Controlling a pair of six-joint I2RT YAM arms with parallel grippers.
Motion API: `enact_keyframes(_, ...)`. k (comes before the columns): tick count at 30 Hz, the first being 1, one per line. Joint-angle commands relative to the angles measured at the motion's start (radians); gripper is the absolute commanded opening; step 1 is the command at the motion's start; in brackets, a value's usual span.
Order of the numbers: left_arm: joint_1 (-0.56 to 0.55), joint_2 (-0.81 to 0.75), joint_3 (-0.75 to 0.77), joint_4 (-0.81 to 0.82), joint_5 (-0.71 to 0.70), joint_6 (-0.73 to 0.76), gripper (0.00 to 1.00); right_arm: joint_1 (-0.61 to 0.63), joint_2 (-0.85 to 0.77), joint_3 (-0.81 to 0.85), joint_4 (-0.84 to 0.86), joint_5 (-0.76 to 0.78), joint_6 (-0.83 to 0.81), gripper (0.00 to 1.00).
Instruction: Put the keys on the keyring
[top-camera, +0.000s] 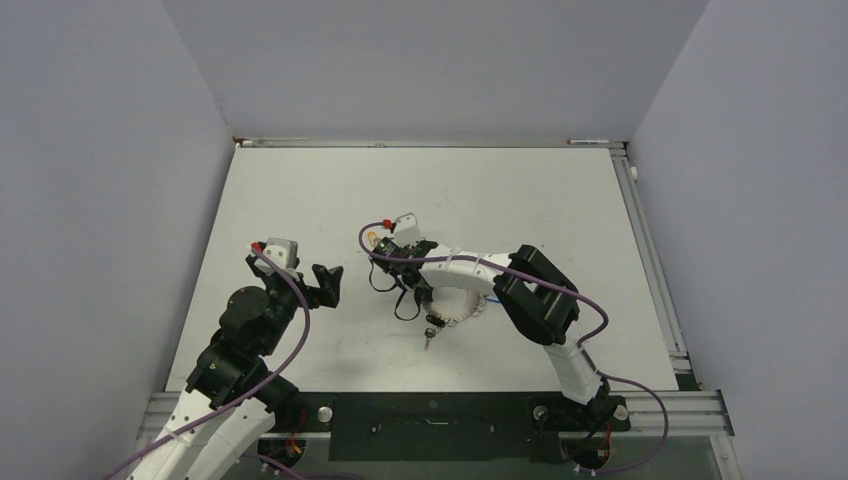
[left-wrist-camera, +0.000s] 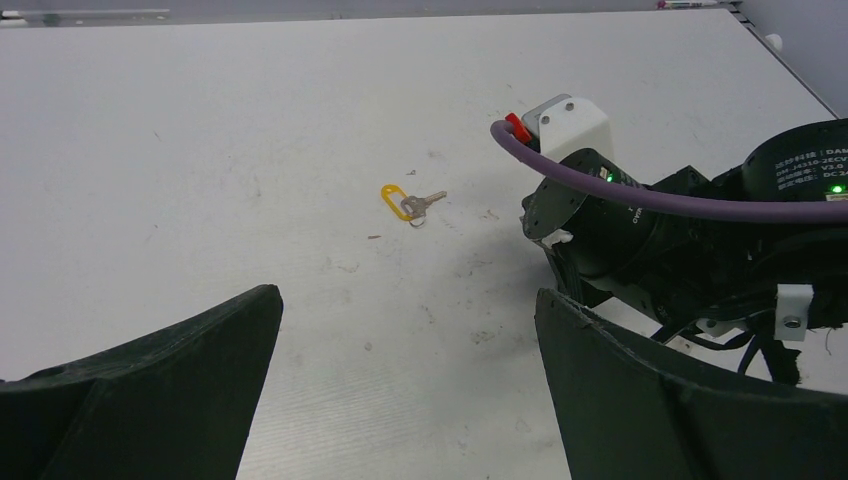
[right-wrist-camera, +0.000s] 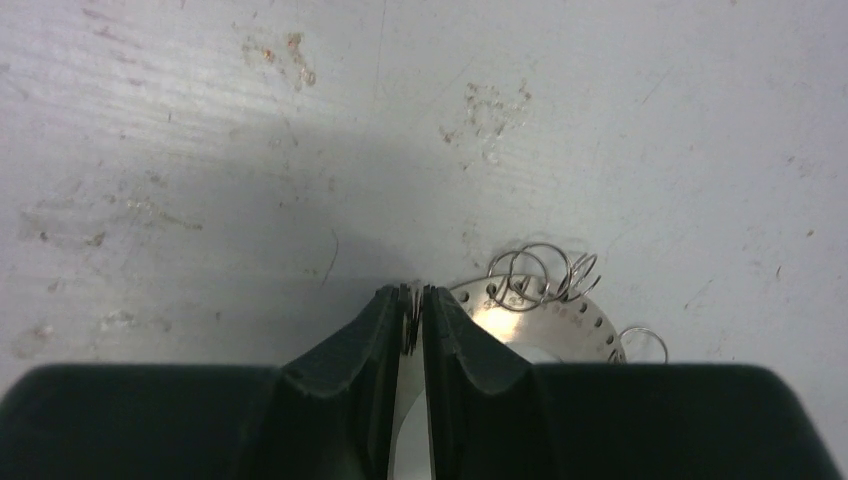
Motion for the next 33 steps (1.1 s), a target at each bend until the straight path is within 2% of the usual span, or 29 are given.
enact_keyframes(1,0.0,-0.003,0.003,0.033,0.019,0.007,0.96,-0.003,0.01,-0.006,-0.007,0.01,0.01,0.16)
enact_keyframes(5,0.0,-0.001,0.003,0.034,0.019,0.007,0.96,-0.006,0.004,-0.01,-0.004,0.012,0.009,0.06)
enact_keyframes(10,0.0,0.002,0.003,0.035,0.02,0.008,0.96,-0.004,-0.015,-0.019,0.001,0.023,0.001,0.05)
enact_keyframes(14,0.0,0.006,0.002,0.035,0.019,0.008,0.96,-0.001,-0.092,-0.066,0.06,0.016,-0.064,0.05)
enact_keyframes(22,0.0,0.004,0.003,0.035,0.02,0.01,0.96,-0.003,-0.382,-0.274,0.289,-0.164,-0.275,0.05)
enact_keyframes(33,0.0,-0.002,0.003,0.038,0.041,0.017,0.96,-0.025,-0.666,-0.416,0.417,-0.45,-0.476,0.05)
